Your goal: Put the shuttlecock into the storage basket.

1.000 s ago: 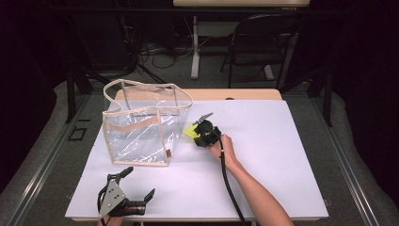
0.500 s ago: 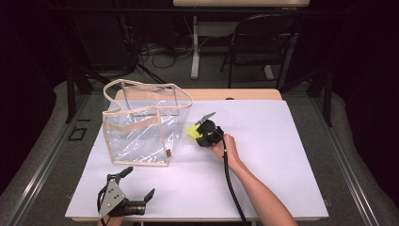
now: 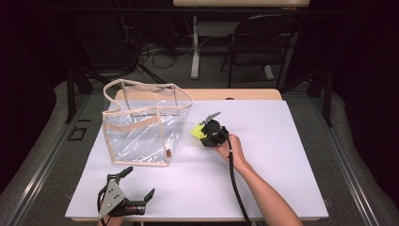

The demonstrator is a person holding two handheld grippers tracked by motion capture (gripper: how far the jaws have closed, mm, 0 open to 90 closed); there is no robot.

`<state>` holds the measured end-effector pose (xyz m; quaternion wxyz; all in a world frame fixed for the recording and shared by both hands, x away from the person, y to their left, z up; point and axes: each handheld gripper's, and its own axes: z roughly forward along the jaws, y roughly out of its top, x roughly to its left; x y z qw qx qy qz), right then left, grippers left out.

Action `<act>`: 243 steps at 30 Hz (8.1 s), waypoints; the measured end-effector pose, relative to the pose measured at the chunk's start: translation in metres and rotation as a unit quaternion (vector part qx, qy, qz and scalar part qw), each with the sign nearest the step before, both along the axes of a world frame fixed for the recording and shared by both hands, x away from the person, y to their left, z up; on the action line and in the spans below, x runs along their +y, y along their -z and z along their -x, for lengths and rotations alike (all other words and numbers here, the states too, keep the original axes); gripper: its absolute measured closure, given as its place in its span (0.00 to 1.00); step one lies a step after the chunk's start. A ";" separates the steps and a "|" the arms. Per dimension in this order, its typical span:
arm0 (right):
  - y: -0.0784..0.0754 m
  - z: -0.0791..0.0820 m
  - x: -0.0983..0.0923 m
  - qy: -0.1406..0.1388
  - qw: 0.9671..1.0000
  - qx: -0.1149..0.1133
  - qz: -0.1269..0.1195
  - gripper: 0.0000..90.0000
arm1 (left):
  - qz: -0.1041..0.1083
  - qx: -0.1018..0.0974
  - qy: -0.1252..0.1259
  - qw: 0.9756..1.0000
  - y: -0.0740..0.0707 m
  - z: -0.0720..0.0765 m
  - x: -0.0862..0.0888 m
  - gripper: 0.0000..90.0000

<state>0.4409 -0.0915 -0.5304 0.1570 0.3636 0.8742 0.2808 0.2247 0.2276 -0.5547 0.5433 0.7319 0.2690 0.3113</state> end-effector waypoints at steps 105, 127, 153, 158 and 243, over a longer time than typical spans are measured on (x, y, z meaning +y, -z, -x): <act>-0.052 0.010 -0.047 0.013 1.000 -0.018 0.005 0.72 | -0.002 -0.004 -0.002 1.000 0.000 0.001 0.000 0.00; -0.065 0.009 -0.044 0.009 1.000 -0.028 -0.001 0.72 | 0.002 -0.005 -0.004 1.000 0.000 0.001 0.000 0.00; -0.085 0.006 -0.043 0.007 0.999 -0.035 -0.014 0.72 | 0.000 -0.004 -0.003 1.000 0.000 0.001 0.000 0.00; -0.089 0.006 -0.043 0.006 0.999 -0.037 -0.015 0.72 | 0.002 -0.005 -0.003 1.000 0.000 0.001 0.000 0.00; -0.176 0.000 -0.030 0.001 0.993 -0.106 -0.049 0.72 | 0.004 -0.008 -0.002 1.000 -0.001 0.002 0.001 0.00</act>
